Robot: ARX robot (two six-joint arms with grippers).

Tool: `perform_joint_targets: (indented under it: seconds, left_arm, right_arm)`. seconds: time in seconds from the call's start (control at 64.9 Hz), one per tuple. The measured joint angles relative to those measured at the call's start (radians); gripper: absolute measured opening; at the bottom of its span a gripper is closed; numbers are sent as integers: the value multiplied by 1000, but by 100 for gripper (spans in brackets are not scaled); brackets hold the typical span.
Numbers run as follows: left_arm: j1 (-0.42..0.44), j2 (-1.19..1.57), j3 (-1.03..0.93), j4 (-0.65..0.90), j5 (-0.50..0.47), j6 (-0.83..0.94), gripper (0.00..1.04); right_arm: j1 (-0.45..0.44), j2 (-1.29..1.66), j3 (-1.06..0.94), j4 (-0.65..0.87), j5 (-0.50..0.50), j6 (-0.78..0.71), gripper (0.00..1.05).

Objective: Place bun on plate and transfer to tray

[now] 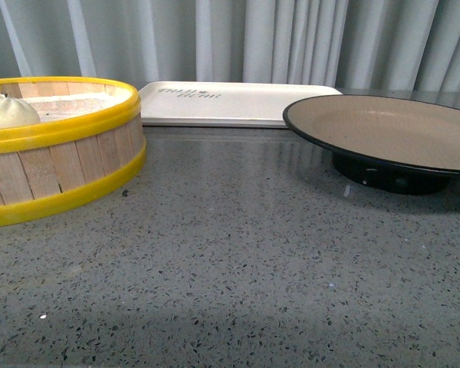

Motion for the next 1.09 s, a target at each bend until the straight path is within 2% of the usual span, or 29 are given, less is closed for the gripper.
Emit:
perform_joint_targets:
  seconds: [0.339, 0.431, 0.477, 0.57, 0.616, 0.662, 0.77, 0.862, 0.985, 1.093]
  left_arm:
    - [0, 2, 1, -2, -1, -3, 98]
    - [19, 129, 95, -234, 18, -84, 98]
    - [47, 197, 140, -289, 48, -116, 98]
    - [108, 278, 206, -270, 95, -155, 98]
    - [149, 338, 274, -207, 127, -175, 98]
    - [160, 417, 349, -109, 102, -176, 98]
    - [94, 594, 454, 23, 42, -172, 98]
    - [-12, 765, 565, 93, -14, -156, 98]
    - [-144, 983, 735, 128, -87, -112, 98]
    - [-211, 1172, 896, 115, -121, -62, 98]
  right_arm:
    - [0, 0, 0, 0, 0, 0, 96]
    - [0, 0, 0, 0, 0, 0, 96]
    - [0, 0, 0, 0, -1, 0, 96]
    - [0, 0, 0, 0, 0, 0, 96]
    - [0, 0, 0, 0, 0, 0, 96]
    - [0, 0, 0, 0, 0, 0, 96]
    - [0, 0, 0, 0, 0, 0, 96]
    - [0, 0, 0, 0, 0, 0, 96]
    - [0, 0, 0, 0, 0, 0, 96]
    - [0, 0, 0, 0, 0, 0, 96]
